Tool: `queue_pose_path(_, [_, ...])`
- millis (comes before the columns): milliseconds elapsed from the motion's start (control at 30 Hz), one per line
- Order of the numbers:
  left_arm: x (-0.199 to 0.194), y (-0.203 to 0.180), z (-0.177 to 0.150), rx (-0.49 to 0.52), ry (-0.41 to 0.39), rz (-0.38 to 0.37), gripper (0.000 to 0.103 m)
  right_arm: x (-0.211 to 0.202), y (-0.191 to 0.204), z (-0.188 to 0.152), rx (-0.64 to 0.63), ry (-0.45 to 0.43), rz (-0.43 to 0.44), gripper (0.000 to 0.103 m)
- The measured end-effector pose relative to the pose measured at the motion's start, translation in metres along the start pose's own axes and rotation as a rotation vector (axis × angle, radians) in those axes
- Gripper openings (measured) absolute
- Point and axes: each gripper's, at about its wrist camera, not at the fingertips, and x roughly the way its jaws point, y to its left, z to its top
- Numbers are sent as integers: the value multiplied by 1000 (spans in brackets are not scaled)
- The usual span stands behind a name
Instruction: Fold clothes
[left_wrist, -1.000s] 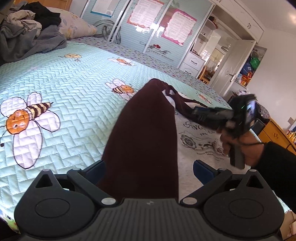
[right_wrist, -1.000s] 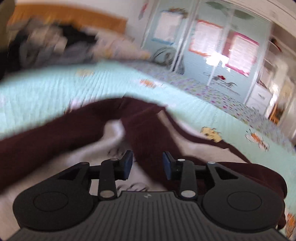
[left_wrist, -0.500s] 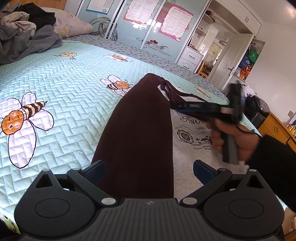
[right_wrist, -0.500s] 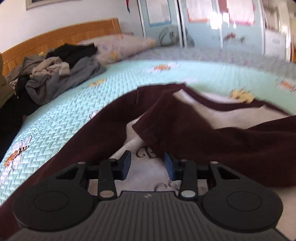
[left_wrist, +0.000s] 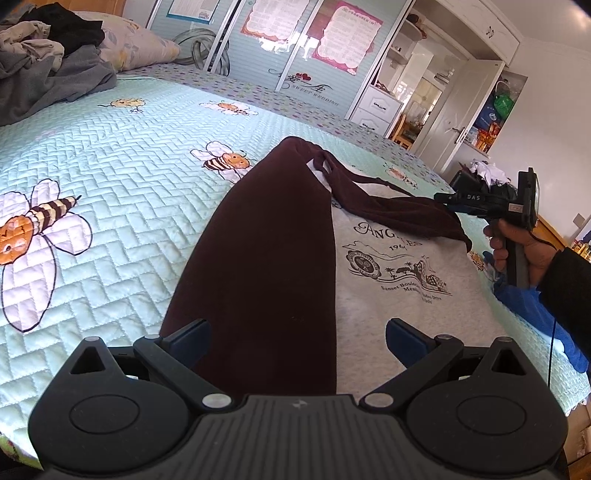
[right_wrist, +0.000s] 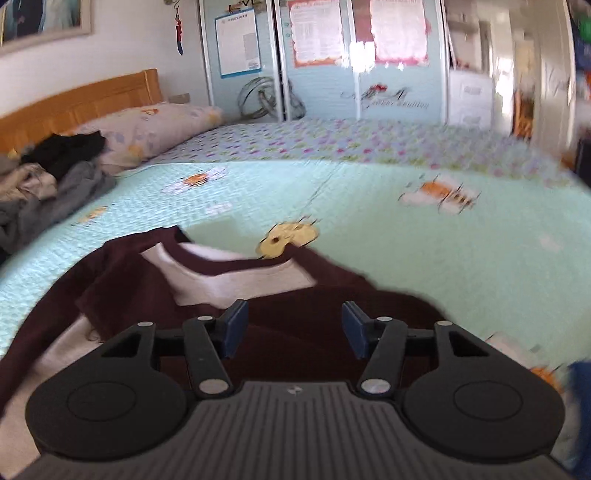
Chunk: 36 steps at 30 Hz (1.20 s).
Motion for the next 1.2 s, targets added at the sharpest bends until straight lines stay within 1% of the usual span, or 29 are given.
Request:
queue_pose_path(67, [0,-5,2,19,-1,-7,101,23,-7,-7,-44,67,6,59])
queue_pose_path(100, [-1,-7,3,29,-4,-9,101,29,-10,-12,-78,77,10,59])
queue_pose_path(167, [-3,-6,4,30,-8,-4,101,33,-10,-24,-138,50,5,59])
queue_pose_path(200, [-3,-5,5,23,-10,0,101,29,-15,-27,-147,22,-2,59])
queue_pose_path(233, [-4,-3,5,15,-12,3,101,24,-18,-29,-144,-27,-18,59])
queue_pose_path(300, [-4,-3,4,3,-14,6,101,12,-33,-28,-92,-108,-40,61])
queue_pose_path(400, [-7,-7,5,7,-19,-3,101,4,-60,-23,-1,-166,-54,64])
queue_pose_path(433, [-8,-9,5,14,-21,-7,101,2,-68,-21,9,-178,-68,65])
queue_pose_path(500, [-11,-12,5,22,-25,-12,101,1,-89,-13,37,-189,-102,70])
queue_pose_path(533, [-12,-13,5,24,-25,-13,101,2,-94,-10,71,-192,-118,71])
queue_pose_path(600, [-14,-15,4,27,-26,-12,101,11,-126,4,187,-198,-119,73])
queue_pose_path(667, [-17,-16,4,31,-28,-8,101,16,-159,16,358,-188,-66,74])
queue_pose_path(767, [-19,-18,4,37,-26,2,101,41,-215,33,595,-135,32,74])
queue_pose_path(867, [-17,-20,6,45,-14,16,101,80,-259,52,727,-111,109,74])
queue_pose_path(933, [-13,-22,7,54,-2,27,101,110,-274,57,789,-76,165,74])
queue_pose_path(1000, [-8,-22,9,59,12,38,101,136,-268,52,840,-30,213,74])
queue_pose_path(1033, [-6,-22,10,61,20,44,101,150,-272,59,852,-25,227,74])
queue_pose_path(1067, [-3,-22,11,63,28,50,101,157,-269,59,854,-36,244,74])
queue_pose_path(1167, [8,-21,12,66,56,67,101,178,-245,56,866,-49,334,73])
queue_pose_path(1200, [11,-20,12,67,65,72,101,182,-234,55,850,-45,350,63])
